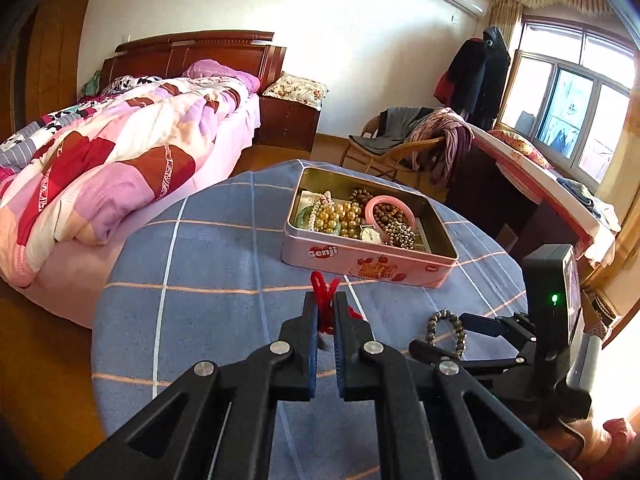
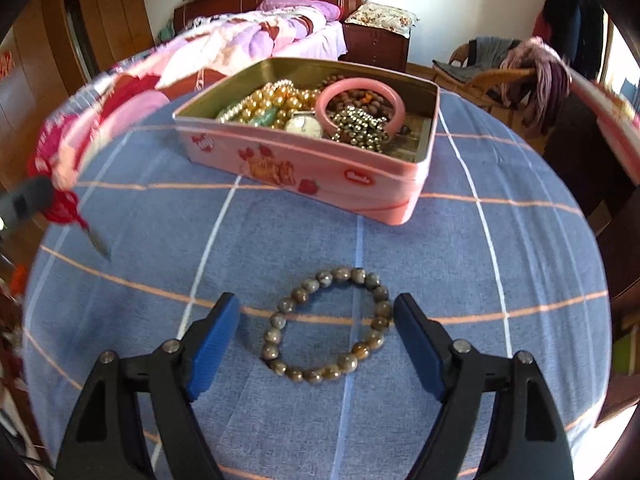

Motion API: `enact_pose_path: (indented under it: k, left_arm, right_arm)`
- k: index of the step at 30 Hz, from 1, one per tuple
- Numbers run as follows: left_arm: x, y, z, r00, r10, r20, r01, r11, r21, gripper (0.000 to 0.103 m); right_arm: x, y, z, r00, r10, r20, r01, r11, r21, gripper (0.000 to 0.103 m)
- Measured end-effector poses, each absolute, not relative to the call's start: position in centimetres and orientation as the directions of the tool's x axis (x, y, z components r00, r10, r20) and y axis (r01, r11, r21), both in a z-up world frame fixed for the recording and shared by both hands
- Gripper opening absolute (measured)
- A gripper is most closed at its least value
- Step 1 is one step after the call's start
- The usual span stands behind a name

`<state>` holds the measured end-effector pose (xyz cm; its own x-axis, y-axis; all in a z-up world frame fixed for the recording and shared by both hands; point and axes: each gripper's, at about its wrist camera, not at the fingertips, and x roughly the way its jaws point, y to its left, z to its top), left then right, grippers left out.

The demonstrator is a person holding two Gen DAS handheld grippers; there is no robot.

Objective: Organize jewelry
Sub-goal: 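Grasp the red tassel with the left tool while the right tool grasps the brown bead bracelet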

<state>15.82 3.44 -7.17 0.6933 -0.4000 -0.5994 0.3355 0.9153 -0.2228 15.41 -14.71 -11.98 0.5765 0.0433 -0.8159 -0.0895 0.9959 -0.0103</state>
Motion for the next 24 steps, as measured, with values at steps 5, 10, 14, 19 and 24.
enact_pose_path:
  k: [5,10,14,19,24]
  left_arm:
    - [15.8,3.5,-7.4,0.689,-0.386,-0.613,0.321,0.921,-0.220,0.006]
    - [15.3,3.6,-7.2,0.695,-0.384,-0.608,0.322,0.922,-0.215,0.006]
    - [14.9,3.6,-6.9,0.704,-0.380,-0.600,0.319,0.924,-0.211,0.006]
    - [14.4,3.1,-6.0,0.719,-0.375,-0.584,0.326,0.925,-0.193,0.006]
    - [14.2,2.4,-4.8,0.737,-0.374,-0.563,0.337,0.925,-0.174,0.006]
  right_arm:
    - [14.9,-16.0,-11.5,0.585,0.053,-0.810,-0.083,0.997,0.005,0.021]
    - [14.6,-17.6,-11.1,0.584,0.128,-0.802,-0.070,0.992,0.107,0.020]
    - [13.3,-18.0,-9.3,0.635,0.184,-0.750,-0.082,0.982,0.171,0.019]
    - [12.4,-18.1,-6.9,0.695,0.196,-0.692,-0.083,0.977,0.194,0.019]
    - [12.1,-18.0,-4.3,0.750,0.190,-0.634,-0.082,0.977,0.196,0.019]
